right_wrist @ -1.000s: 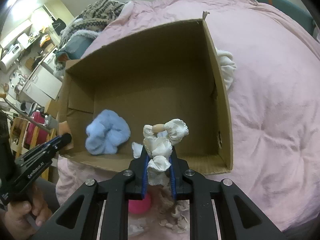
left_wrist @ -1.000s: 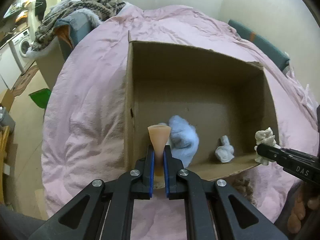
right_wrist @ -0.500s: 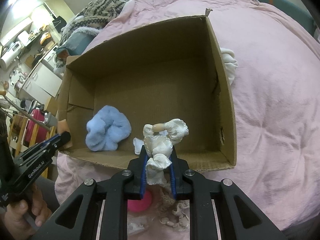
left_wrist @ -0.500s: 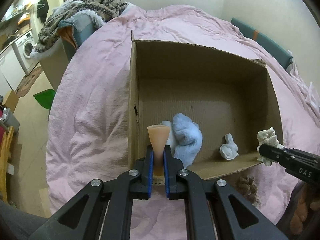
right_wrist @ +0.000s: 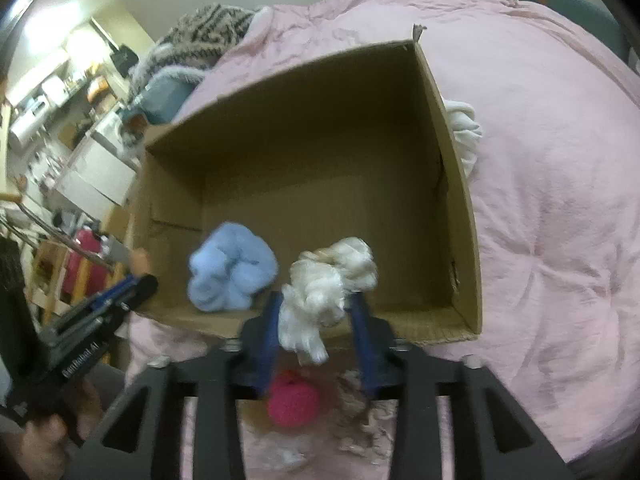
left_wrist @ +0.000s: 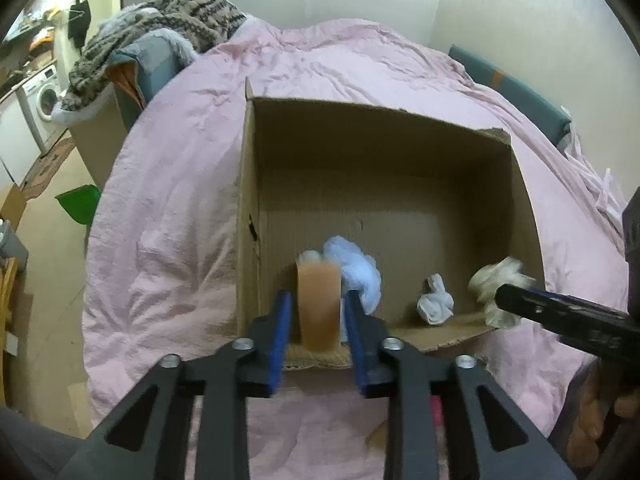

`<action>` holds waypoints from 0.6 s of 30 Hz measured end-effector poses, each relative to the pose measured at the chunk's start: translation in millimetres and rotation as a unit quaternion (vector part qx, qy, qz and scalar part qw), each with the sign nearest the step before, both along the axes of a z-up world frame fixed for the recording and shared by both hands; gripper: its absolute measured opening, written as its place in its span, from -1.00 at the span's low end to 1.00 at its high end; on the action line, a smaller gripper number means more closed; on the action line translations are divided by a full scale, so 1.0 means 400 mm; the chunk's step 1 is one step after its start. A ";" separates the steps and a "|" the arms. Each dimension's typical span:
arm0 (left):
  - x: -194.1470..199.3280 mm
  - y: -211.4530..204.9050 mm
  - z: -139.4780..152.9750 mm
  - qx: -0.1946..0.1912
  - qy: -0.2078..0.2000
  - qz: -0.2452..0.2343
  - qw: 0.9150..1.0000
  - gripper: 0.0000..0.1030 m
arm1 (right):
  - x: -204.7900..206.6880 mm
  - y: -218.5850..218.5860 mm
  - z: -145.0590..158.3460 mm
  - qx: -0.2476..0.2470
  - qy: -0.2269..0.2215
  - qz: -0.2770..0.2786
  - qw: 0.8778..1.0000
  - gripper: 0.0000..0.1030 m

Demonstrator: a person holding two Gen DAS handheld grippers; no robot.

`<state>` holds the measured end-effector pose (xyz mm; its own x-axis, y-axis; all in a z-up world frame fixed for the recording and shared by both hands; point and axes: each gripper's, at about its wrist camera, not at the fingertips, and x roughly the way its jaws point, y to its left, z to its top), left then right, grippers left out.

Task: Organize soft objects
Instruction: 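Lower the tube and white fabric into the box and open both grippers, then withdraw both grippers from the box toward the remaining items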

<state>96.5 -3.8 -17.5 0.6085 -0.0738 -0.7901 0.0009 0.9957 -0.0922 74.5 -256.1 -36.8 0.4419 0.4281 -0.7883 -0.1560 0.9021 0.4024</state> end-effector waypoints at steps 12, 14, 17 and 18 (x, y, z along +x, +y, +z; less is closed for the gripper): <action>-0.010 0.006 0.021 0.011 -0.019 0.019 1.000 0.34 | -0.003 -0.025 0.029 0.002 -0.027 -0.036 0.999 0.57; -0.010 0.005 0.021 0.012 -0.020 0.019 1.000 0.34 | -0.002 -0.023 0.030 0.002 -0.026 -0.034 0.999 0.57; -0.012 0.004 0.020 0.014 -0.021 0.017 1.000 0.34 | -0.001 -0.019 0.029 -0.001 -0.026 -0.031 0.999 0.57; -0.012 0.003 0.020 0.015 -0.021 0.016 1.000 0.34 | 0.000 -0.019 0.030 -0.002 -0.026 -0.031 0.999 0.57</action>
<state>91.6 -2.6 -9.7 0.6425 -0.0298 -0.7657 -0.0282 0.9976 -0.0625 74.4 -263.6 -24.9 0.5076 0.3964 -0.7650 -0.1206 0.9118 0.3924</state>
